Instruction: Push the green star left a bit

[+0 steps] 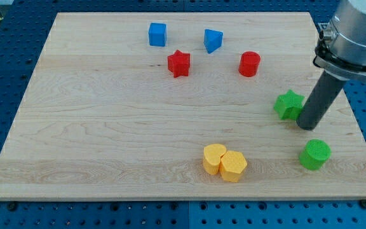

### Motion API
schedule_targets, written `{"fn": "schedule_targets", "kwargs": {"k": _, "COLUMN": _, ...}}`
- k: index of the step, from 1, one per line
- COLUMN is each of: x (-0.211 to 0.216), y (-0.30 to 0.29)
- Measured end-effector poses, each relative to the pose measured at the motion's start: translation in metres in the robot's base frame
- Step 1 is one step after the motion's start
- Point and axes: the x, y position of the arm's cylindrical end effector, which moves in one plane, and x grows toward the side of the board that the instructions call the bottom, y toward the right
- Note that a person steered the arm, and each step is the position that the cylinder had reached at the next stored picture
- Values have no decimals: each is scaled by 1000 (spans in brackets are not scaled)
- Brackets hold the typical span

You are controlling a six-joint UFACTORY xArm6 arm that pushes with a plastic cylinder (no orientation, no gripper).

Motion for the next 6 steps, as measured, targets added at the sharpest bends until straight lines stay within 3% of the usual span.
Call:
{"fn": "schedule_targets", "kwargs": {"k": 4, "x": -42, "y": 27}}
{"fn": "schedule_targets", "kwargs": {"k": 6, "x": -54, "y": -46}}
